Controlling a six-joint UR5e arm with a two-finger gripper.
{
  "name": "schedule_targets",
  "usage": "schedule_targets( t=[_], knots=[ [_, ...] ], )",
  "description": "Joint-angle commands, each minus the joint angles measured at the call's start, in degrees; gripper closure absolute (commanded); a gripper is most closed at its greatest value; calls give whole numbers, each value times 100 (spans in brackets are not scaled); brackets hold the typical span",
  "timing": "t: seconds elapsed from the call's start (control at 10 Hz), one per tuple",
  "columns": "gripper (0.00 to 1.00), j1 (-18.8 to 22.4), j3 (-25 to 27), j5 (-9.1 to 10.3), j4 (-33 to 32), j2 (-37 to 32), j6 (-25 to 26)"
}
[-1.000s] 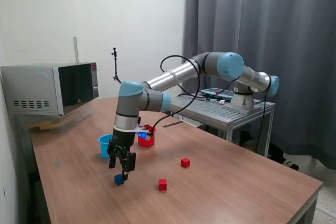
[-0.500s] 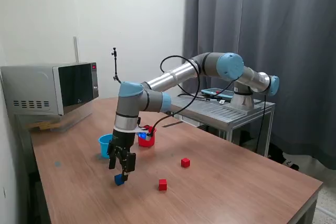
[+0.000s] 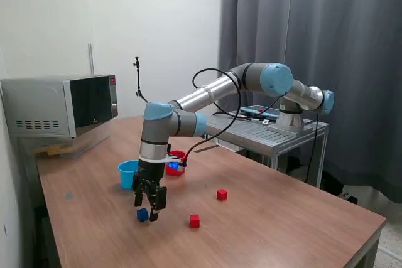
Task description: Place red objects in the red bin, and blue objects in the blue bin.
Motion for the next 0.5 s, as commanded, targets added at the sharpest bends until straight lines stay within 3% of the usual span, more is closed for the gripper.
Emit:
schedule_targets(
  t=[0.0, 0.4],
  knots=[
    [0, 6, 35, 33, 0, -5, -8],
    [0, 6, -8, 24, -9, -5, -43]
  ],
)
